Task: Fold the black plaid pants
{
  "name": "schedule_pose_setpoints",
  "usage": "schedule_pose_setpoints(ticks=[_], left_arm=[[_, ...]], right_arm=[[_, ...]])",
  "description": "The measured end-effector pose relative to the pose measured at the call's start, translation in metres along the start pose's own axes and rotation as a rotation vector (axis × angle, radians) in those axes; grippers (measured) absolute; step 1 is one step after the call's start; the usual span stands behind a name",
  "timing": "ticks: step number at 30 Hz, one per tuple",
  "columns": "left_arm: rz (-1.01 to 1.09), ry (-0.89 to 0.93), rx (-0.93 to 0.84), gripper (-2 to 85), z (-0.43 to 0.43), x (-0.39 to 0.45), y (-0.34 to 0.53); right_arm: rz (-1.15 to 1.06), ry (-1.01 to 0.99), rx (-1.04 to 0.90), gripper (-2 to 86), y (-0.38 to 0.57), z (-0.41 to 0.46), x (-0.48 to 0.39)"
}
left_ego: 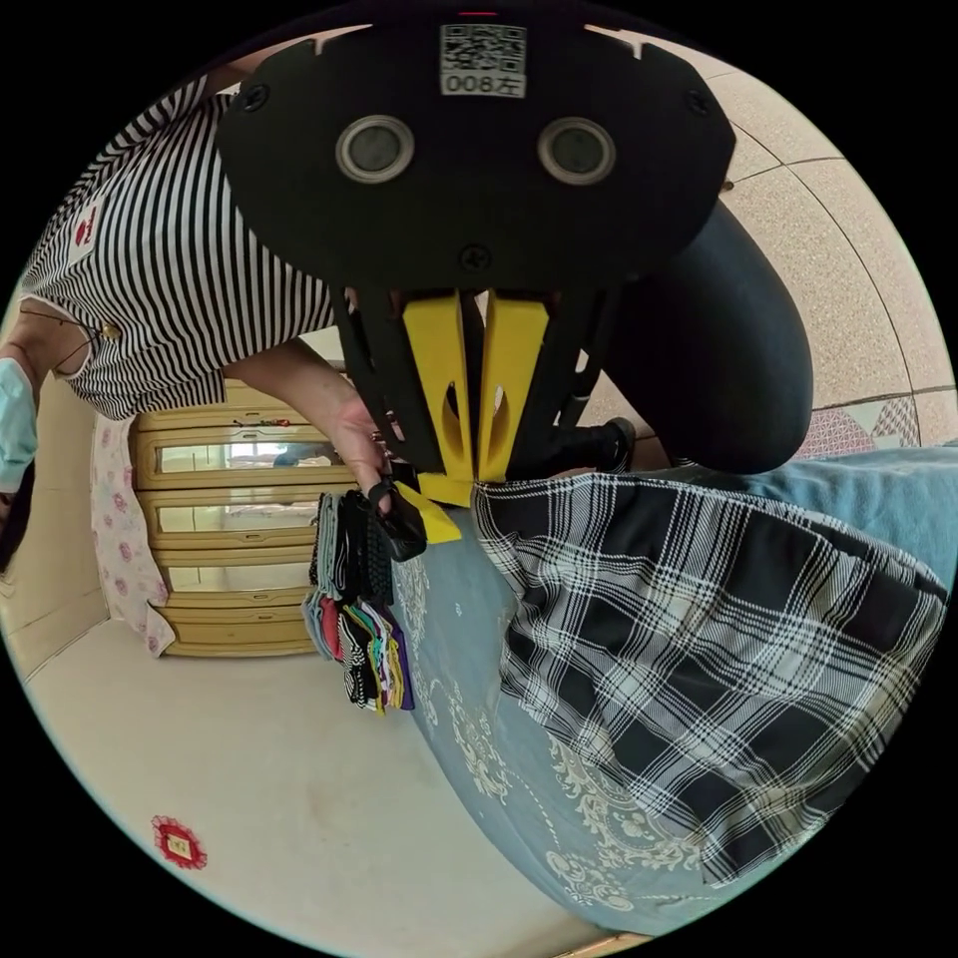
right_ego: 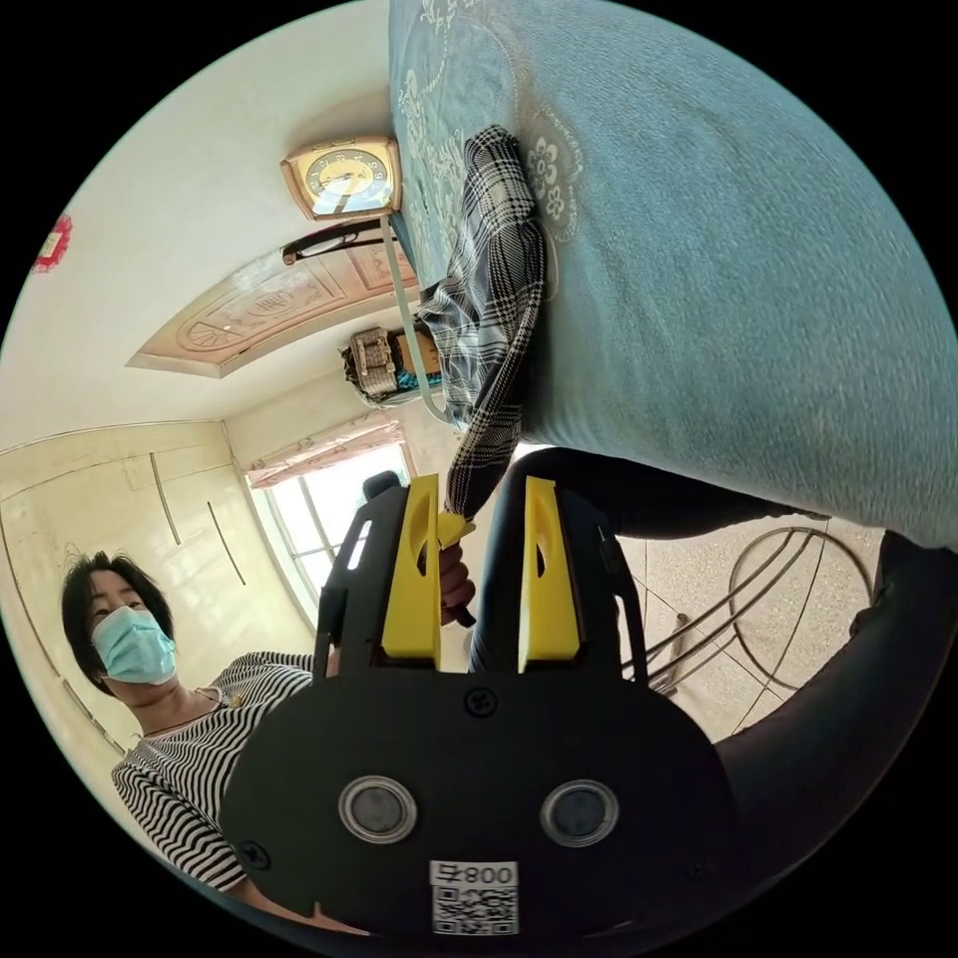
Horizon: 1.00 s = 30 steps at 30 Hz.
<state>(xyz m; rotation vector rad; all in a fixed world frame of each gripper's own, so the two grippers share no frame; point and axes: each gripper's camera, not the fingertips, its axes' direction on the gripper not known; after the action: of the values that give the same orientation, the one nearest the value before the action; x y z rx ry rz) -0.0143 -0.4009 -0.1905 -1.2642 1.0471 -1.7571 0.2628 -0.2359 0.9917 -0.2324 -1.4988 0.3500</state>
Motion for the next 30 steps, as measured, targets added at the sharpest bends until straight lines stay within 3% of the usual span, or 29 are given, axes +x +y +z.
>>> schedule_pose_setpoints(ticks=[7,15,18,26,30], left_arm=[[0.011,-0.007,-0.009,0.8,-0.021,-0.006,0.008],[-0.001,0.016,0.062,2.5,-0.078,-0.026,0.028],[-0.081,0.059,0.196,5.6,-0.119,-0.053,0.047],[-0.390,0.412,0.660,12.9,-0.186,-0.159,0.095],[-0.450,0.488,0.762,13.6,-0.194,-0.184,0.100]], right_arm=[[-0.022,0.076,-0.057,13.0,-0.022,0.027,0.001],[-0.061,0.037,-0.095,1.2,-0.034,0.043,-0.004],[-0.076,-0.003,-0.064,0.4,-0.033,0.035,-0.011],[-0.123,-0.029,-0.074,-0.1,-0.035,0.033,-0.027],[-0.128,-0.037,-0.073,-0.2,-0.033,0.030,-0.027]])
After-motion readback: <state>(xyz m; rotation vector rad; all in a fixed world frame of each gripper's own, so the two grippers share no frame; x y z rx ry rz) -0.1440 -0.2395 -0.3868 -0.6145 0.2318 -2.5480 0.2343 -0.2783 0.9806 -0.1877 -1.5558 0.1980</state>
